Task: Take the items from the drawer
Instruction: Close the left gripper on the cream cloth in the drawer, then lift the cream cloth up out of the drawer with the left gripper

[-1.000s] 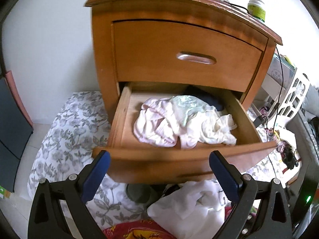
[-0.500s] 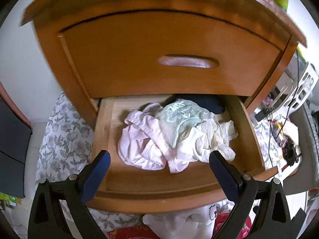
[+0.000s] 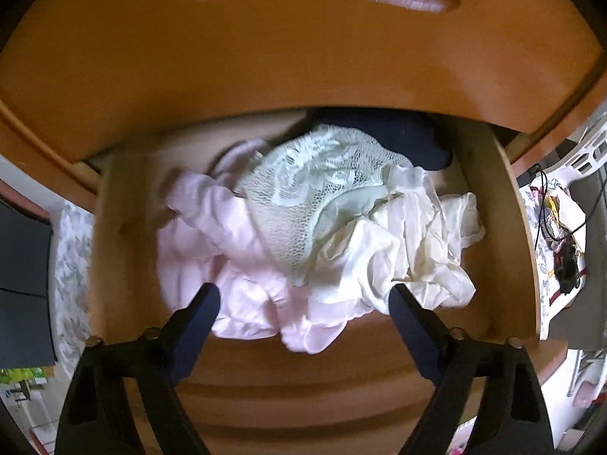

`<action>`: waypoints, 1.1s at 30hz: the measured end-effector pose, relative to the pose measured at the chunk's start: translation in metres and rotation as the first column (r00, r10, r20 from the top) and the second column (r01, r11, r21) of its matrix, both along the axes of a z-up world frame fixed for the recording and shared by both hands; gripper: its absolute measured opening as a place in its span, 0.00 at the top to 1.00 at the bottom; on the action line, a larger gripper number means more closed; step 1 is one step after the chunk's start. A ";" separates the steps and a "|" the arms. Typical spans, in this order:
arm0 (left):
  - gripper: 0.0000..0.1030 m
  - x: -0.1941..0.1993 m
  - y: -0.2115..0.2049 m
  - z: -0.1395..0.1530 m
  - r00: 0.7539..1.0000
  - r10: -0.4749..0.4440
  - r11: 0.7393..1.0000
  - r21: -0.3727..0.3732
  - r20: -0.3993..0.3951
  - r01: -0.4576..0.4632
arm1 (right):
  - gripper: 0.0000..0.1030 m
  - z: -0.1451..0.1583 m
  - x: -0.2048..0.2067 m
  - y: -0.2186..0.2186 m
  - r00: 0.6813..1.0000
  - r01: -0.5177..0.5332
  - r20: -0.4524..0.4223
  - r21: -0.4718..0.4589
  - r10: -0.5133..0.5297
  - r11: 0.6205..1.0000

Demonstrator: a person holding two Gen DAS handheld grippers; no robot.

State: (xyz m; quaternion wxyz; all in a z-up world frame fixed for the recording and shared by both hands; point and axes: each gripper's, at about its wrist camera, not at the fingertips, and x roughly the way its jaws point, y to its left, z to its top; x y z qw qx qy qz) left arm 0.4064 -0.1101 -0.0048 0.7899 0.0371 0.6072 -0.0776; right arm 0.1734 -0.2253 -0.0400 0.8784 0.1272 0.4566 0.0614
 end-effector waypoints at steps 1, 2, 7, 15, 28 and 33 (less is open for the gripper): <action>0.24 0.002 -0.001 -0.004 1.000 0.001 1.000 -0.009 -0.015 -0.001 | 0.00 0.000 0.000 0.000 1.000 -0.001 -0.001 0.002 0.001 1.000; 0.27 0.004 -0.003 -0.008 0.999 0.002 1.000 -0.020 -0.033 -0.002 | 0.00 -0.001 0.001 0.000 1.000 -0.001 -0.002 0.004 0.001 1.000; 0.49 0.007 -0.016 -0.025 0.996 -0.026 0.999 -0.033 -0.086 0.024 | 0.00 -0.003 0.001 -0.001 1.000 -0.001 -0.010 0.013 0.001 1.000; 0.90 0.004 -0.026 -0.036 0.992 -0.043 0.998 -0.058 -0.117 0.037 | 0.00 -0.004 0.002 -0.002 1.000 -0.001 -0.012 0.021 0.001 1.000; 0.96 -0.015 -0.024 0.016 0.996 -0.045 0.990 -0.130 0.071 0.054 | 0.00 -0.004 0.000 0.000 1.000 0.006 -0.014 0.017 -0.006 1.000; 0.97 -0.030 -0.020 0.051 0.981 -0.044 0.988 -0.140 0.190 0.071 | 0.00 -0.002 -0.002 0.000 1.000 0.010 -0.009 0.006 -0.010 1.000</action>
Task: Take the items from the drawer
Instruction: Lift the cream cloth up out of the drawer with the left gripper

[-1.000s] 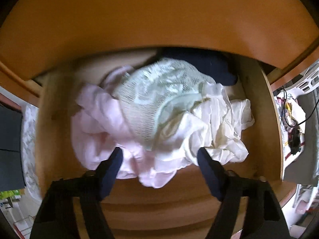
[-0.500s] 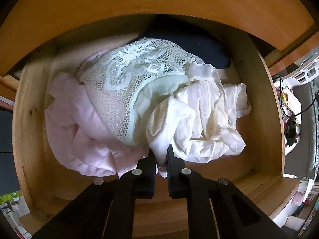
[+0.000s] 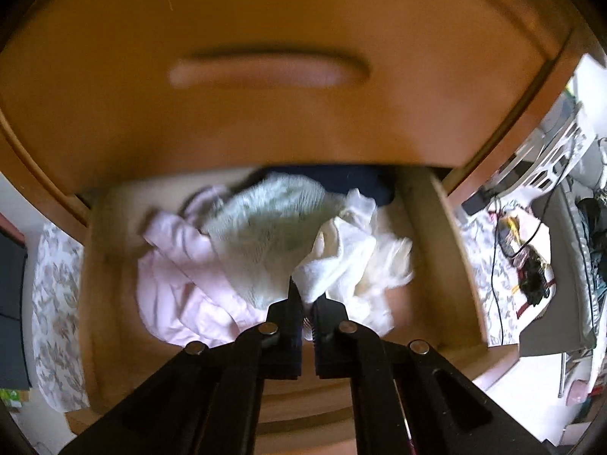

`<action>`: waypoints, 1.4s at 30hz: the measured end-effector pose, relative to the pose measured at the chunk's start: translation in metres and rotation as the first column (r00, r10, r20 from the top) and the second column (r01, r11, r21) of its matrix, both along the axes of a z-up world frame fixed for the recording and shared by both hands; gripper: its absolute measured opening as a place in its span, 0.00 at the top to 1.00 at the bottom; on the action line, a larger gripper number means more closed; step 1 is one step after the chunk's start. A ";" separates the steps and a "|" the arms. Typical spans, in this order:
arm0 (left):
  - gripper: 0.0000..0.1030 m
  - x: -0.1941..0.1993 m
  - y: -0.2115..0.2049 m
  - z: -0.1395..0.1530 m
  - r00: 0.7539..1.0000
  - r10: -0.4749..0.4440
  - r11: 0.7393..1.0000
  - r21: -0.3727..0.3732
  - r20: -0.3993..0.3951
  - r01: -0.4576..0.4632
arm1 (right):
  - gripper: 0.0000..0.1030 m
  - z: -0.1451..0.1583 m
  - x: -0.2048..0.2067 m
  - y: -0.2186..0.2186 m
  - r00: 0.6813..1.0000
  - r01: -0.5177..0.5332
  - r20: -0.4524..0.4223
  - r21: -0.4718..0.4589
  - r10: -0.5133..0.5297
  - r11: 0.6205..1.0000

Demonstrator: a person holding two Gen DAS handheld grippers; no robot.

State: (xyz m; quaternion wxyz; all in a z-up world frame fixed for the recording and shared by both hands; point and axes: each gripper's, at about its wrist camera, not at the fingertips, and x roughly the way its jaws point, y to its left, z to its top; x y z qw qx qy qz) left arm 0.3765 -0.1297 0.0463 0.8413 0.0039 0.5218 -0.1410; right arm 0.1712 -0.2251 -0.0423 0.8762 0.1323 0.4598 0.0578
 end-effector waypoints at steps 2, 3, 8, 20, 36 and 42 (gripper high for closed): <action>0.97 -0.006 0.001 0.013 0.999 -0.001 1.000 -0.014 0.037 0.001 | 0.00 0.001 -0.001 0.001 1.000 0.000 0.002 -0.008 0.000 1.000; 0.97 -0.010 0.002 0.020 0.998 -0.002 1.000 -0.019 0.059 0.003 | 0.00 0.001 -0.001 0.001 1.000 0.001 0.003 -0.010 -0.001 1.000; 0.97 -0.031 0.016 0.055 0.988 -0.011 0.999 -0.028 0.153 0.015 | 0.00 0.005 -0.006 0.003 1.000 0.001 0.014 -0.032 -0.001 0.999; 0.97 -0.073 0.038 0.106 0.953 -0.008 0.997 -0.071 0.304 0.031 | 0.00 0.025 -0.020 0.006 0.998 0.017 0.063 -0.079 -0.012 0.997; 0.97 -0.145 0.062 0.173 0.897 -0.013 0.988 -0.135 0.442 0.080 | 0.00 0.064 -0.047 0.014 0.988 0.026 0.156 -0.099 -0.010 0.995; 0.97 -0.174 0.060 0.188 0.880 -0.052 0.982 -0.134 0.473 0.130 | 0.00 0.077 -0.059 0.018 0.983 0.017 0.186 -0.104 0.003 0.994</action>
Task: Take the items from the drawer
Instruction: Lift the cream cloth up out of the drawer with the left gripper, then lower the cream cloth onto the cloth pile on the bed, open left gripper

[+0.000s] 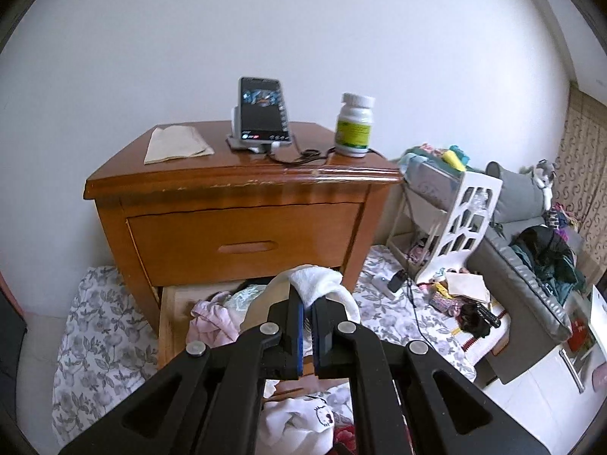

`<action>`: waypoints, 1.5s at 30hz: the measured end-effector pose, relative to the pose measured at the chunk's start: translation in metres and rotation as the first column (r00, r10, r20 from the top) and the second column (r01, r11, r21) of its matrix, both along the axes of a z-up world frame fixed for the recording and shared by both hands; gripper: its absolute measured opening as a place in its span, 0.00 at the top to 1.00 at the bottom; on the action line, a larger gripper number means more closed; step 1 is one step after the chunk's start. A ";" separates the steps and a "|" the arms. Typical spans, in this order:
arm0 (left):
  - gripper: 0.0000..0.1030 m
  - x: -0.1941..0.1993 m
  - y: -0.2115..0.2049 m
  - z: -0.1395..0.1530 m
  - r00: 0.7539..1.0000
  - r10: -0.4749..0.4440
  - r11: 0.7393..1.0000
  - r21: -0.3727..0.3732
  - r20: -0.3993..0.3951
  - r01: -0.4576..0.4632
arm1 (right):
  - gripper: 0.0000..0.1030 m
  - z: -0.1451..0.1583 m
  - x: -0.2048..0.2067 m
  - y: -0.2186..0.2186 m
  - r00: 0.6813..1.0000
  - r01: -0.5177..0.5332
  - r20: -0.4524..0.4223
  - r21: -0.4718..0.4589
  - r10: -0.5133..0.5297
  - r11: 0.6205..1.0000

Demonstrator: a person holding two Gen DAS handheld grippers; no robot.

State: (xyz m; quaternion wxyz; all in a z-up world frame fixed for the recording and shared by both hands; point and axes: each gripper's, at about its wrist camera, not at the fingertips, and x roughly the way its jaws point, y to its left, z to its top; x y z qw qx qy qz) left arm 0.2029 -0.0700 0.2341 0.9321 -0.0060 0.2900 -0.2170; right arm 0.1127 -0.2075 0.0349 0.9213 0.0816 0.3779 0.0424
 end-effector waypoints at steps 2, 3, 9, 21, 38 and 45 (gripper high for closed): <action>0.97 -0.008 -0.002 0.003 1.000 -0.013 1.000 -0.002 0.004 0.013 | 0.00 0.003 -0.004 0.001 1.000 -0.006 0.006 0.000 0.006 1.000; 0.97 -0.012 -0.002 0.004 1.000 -0.019 1.000 -0.002 0.007 0.019 | 0.00 0.005 -0.005 0.002 1.000 -0.008 0.010 -0.001 0.008 1.000; 0.97 -0.037 -0.006 0.016 0.998 -0.044 0.999 0.006 0.044 0.044 | 0.00 0.017 -0.020 0.003 0.999 -0.009 0.040 -0.008 0.009 1.000; 0.97 -0.049 -0.016 0.002 0.998 -0.058 0.997 0.057 0.003 0.058 | 0.00 0.034 -0.042 0.003 0.996 -0.026 0.087 -0.015 0.027 1.000; 0.97 -0.013 -0.026 -0.103 0.962 -0.045 0.996 0.065 -0.268 0.064 | 0.00 0.016 -0.031 -0.003 0.999 -0.025 0.036 -0.012 0.025 1.000; 0.97 0.004 -0.015 -0.147 0.939 0.025 0.995 0.097 -0.342 0.009 | 0.00 0.000 -0.023 -0.002 0.999 -0.038 -0.010 -0.024 0.037 0.999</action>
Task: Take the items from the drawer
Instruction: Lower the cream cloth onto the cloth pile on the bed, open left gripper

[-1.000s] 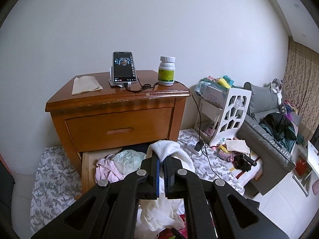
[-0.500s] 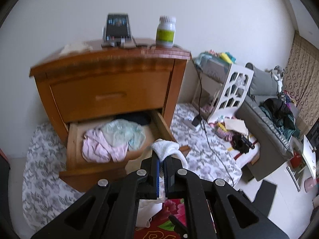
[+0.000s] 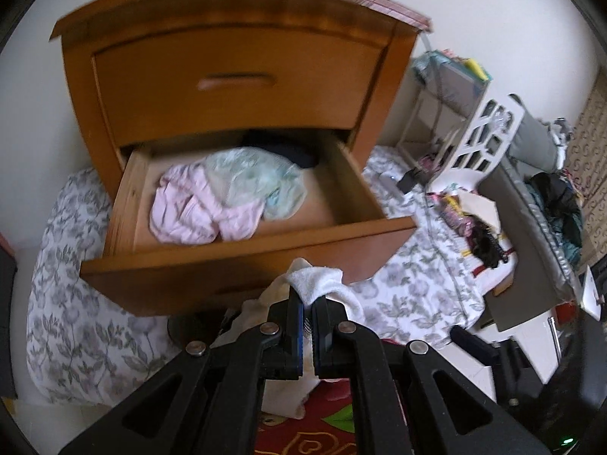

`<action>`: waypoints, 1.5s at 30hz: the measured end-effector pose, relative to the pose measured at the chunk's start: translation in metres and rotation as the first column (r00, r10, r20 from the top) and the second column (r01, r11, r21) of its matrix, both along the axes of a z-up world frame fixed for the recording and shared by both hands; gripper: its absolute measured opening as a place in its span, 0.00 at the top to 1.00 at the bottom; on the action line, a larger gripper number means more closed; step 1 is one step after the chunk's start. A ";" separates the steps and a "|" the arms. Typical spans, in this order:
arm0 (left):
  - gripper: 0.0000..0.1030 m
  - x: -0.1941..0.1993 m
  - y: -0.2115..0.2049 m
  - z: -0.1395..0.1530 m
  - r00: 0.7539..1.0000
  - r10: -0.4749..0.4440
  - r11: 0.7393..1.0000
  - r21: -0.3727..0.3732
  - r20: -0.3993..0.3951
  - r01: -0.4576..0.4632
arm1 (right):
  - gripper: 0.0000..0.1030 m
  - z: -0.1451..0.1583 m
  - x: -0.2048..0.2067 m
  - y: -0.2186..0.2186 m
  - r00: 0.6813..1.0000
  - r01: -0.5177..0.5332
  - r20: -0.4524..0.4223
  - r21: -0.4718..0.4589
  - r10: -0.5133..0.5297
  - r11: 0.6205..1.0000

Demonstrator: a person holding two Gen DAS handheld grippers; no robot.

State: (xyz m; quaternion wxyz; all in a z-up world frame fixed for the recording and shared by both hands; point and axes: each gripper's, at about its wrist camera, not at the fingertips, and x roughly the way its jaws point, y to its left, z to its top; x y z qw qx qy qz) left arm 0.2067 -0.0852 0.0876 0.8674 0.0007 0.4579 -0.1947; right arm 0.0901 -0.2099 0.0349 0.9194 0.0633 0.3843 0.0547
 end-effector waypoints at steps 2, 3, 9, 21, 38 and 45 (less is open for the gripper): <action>0.97 0.004 0.004 -0.012 1.000 0.015 1.000 0.012 -0.023 -0.015 | 0.00 -0.004 0.002 0.000 1.000 0.001 -0.011 -0.001 -0.001 1.000; 0.97 0.005 0.006 -0.019 0.999 0.021 1.000 0.016 -0.035 -0.020 | 0.00 -0.006 0.003 -0.001 1.000 0.001 -0.014 -0.002 -0.001 1.000; 0.97 0.013 0.017 -0.054 0.994 0.064 0.997 0.039 -0.090 -0.061 | 0.00 -0.014 0.009 0.001 0.999 -0.003 -0.038 -0.005 0.003 1.000; 0.97 0.025 0.026 -0.118 0.972 0.116 0.991 0.085 -0.206 -0.100 | 0.00 -0.026 0.015 0.005 0.998 -0.007 -0.069 -0.015 0.006 1.000; 0.78 0.026 0.037 -0.140 0.951 0.179 0.981 0.126 -0.254 -0.151 | 0.00 -0.030 0.015 0.007 0.997 -0.008 -0.082 -0.022 0.006 1.000; 0.58 0.012 0.040 -0.114 0.966 0.187 0.978 0.122 -0.179 -0.167 | 0.00 -0.030 0.015 0.007 0.997 -0.004 -0.079 -0.022 0.002 1.000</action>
